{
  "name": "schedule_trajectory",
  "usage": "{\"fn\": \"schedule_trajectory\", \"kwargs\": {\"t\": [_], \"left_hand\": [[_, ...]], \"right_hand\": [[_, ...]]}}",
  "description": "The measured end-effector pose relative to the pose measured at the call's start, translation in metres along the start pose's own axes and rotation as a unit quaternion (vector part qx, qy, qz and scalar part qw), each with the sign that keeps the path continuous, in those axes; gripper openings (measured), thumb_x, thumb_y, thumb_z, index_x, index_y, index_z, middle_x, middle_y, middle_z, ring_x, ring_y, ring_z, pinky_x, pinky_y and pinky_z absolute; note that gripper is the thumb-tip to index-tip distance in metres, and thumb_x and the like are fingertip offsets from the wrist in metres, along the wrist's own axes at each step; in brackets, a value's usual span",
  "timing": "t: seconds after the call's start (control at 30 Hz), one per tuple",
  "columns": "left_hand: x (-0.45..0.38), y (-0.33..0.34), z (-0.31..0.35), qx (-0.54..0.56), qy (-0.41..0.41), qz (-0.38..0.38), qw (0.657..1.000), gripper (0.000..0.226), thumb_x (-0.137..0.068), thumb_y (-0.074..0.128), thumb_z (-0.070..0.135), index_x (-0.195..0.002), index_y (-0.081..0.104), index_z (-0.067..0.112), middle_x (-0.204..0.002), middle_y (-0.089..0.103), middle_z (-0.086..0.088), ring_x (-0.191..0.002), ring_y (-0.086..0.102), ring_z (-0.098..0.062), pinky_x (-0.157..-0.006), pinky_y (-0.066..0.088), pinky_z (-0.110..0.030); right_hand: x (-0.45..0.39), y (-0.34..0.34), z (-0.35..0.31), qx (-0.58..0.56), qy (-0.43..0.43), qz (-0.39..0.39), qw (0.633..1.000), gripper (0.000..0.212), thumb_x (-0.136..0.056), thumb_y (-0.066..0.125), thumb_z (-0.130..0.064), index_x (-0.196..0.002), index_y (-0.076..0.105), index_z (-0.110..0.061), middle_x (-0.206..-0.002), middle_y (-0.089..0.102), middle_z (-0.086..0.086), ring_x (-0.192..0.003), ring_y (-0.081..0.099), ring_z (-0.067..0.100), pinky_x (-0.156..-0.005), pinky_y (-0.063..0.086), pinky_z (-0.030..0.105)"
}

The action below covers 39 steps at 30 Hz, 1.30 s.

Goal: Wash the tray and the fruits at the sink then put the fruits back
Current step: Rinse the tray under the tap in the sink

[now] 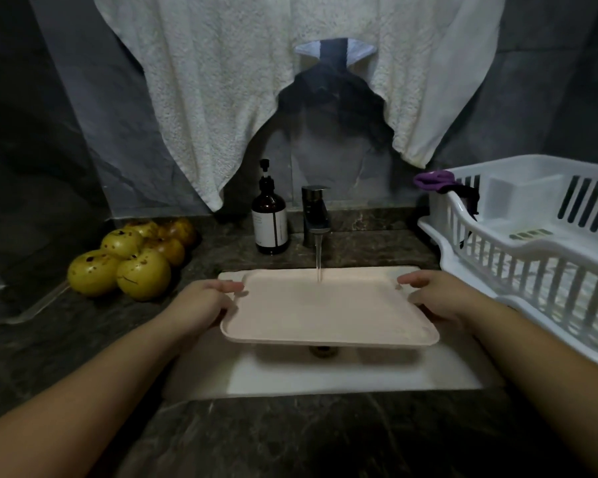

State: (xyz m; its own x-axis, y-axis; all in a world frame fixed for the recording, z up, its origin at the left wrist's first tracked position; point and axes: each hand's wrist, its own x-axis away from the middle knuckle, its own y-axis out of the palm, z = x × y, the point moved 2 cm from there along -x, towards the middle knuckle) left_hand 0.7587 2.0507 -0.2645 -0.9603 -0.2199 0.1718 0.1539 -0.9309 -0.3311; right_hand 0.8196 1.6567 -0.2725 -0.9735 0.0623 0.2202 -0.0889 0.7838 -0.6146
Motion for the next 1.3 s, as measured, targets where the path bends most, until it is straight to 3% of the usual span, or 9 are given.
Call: {"fn": "schedule_trajectory", "kwargs": {"t": [0.1, 0.27, 0.4, 0.57, 0.77, 0.9, 1.07, 1.17, 1.3], "left_hand": [[0.002, 0.003, 0.0, 0.047, -0.012, -0.027, 0.998, 0.017, -0.093, 0.07, 0.012, -0.106, 0.08, 0.007, -0.117, 0.075, -0.012, -0.101, 0.07, -0.024, -0.084, 0.056, -0.034], [0.001, 0.005, -0.004, 0.137, -0.068, -0.072, 0.986, 0.043, -0.105, 0.035, 0.025, -0.121, 0.063, -0.003, -0.109, 0.071, -0.022, -0.093, 0.069, -0.033, -0.081, 0.055, -0.038], [-0.005, 0.0, -0.011, 0.138, -0.109, -0.096, 0.98, 0.04, -0.102, 0.034, 0.019, -0.118, 0.066, 0.001, -0.107, 0.077, -0.022, -0.092, 0.072, -0.03, -0.076, 0.061, -0.035], [-0.017, 0.006, -0.013, 0.049, -0.067, -0.07, 0.994, 0.018, -0.1, 0.063, 0.014, -0.103, 0.077, 0.002, -0.103, 0.078, -0.02, -0.088, 0.075, -0.026, -0.081, 0.064, -0.036], [-0.032, 0.016, -0.014, -0.112, -0.024, 0.008, 0.993, 0.03, -0.102, 0.065, 0.032, -0.092, 0.078, 0.006, -0.078, 0.068, -0.01, -0.072, 0.06, -0.02, -0.07, 0.054, -0.031], [-0.039, 0.028, -0.014, -0.102, -0.041, 0.046, 0.993, 0.033, -0.106, 0.059, 0.032, -0.081, 0.067, 0.011, -0.082, 0.065, -0.01, -0.074, 0.058, -0.023, -0.066, 0.052, -0.031], [-0.044, 0.04, -0.012, -0.042, -0.056, 0.05, 0.996, 0.031, -0.108, 0.054, 0.034, -0.089, 0.066, 0.012, -0.093, 0.067, -0.012, -0.078, 0.062, -0.024, -0.069, 0.057, -0.033], [-0.048, 0.044, -0.014, -0.159, -0.011, 0.056, 0.986, 0.036, -0.109, 0.047, 0.038, -0.111, 0.067, 0.009, -0.102, 0.07, -0.013, -0.088, 0.066, -0.028, -0.085, 0.06, -0.042], [-0.05, 0.055, -0.011, -0.326, 0.09, 0.129, 0.932, 0.055, -0.108, 0.044, 0.046, -0.153, 0.045, 0.013, -0.14, 0.062, -0.014, -0.122, 0.06, -0.032, -0.097, 0.047, -0.038]], "right_hand": [[0.003, -0.006, 0.004, -0.064, 0.029, -0.013, 0.997, 0.03, -0.097, 0.054, -0.001, -0.102, 0.076, -0.02, -0.114, 0.066, 0.003, -0.089, 0.063, 0.017, -0.062, 0.05, 0.025], [0.016, -0.01, 0.017, -0.267, 0.138, -0.081, 0.95, 0.034, -0.098, 0.038, 0.004, -0.124, 0.057, 0.014, -0.086, 0.067, 0.025, -0.066, 0.065, 0.035, -0.045, 0.052, 0.032], [0.023, -0.018, 0.016, -0.355, 0.172, -0.11, 0.912, 0.039, -0.093, 0.028, 0.016, -0.116, 0.06, 0.01, -0.11, 0.07, 0.033, -0.084, 0.077, 0.036, -0.057, 0.064, 0.037], [0.026, -0.014, 0.009, -0.257, 0.156, -0.116, 0.947, 0.025, -0.097, 0.067, -0.011, -0.119, 0.063, 0.001, -0.113, 0.07, 0.033, -0.086, 0.072, 0.03, -0.064, 0.064, 0.037], [0.011, 0.001, 0.003, -0.117, 0.129, -0.058, 0.983, 0.028, -0.104, 0.058, -0.032, -0.112, 0.063, -0.005, -0.096, 0.072, 0.021, -0.066, 0.07, 0.026, -0.064, 0.062, 0.035], [0.004, 0.011, -0.009, -0.047, 0.088, -0.005, 0.995, 0.038, -0.104, 0.048, -0.042, -0.089, 0.059, -0.01, -0.069, 0.054, 0.01, -0.058, 0.047, 0.022, -0.058, 0.041, 0.031], [-0.006, 0.015, -0.017, -0.205, 0.041, 0.024, 0.978, 0.029, -0.103, 0.053, -0.038, -0.093, 0.066, -0.014, -0.062, 0.07, 0.003, -0.056, 0.065, 0.023, -0.056, 0.045, 0.025], [-0.011, 0.02, -0.012, -0.314, 0.055, -0.005, 0.948, 0.028, -0.103, 0.057, -0.036, -0.107, 0.069, -0.011, -0.082, 0.079, 0.006, -0.071, 0.076, 0.024, -0.054, 0.055, 0.027], [-0.02, 0.025, -0.012, -0.338, 0.059, 0.027, 0.939, 0.03, -0.101, 0.061, -0.043, -0.106, 0.067, -0.014, -0.087, 0.079, 0.005, -0.08, 0.075, 0.029, -0.059, 0.057, 0.032]]}}
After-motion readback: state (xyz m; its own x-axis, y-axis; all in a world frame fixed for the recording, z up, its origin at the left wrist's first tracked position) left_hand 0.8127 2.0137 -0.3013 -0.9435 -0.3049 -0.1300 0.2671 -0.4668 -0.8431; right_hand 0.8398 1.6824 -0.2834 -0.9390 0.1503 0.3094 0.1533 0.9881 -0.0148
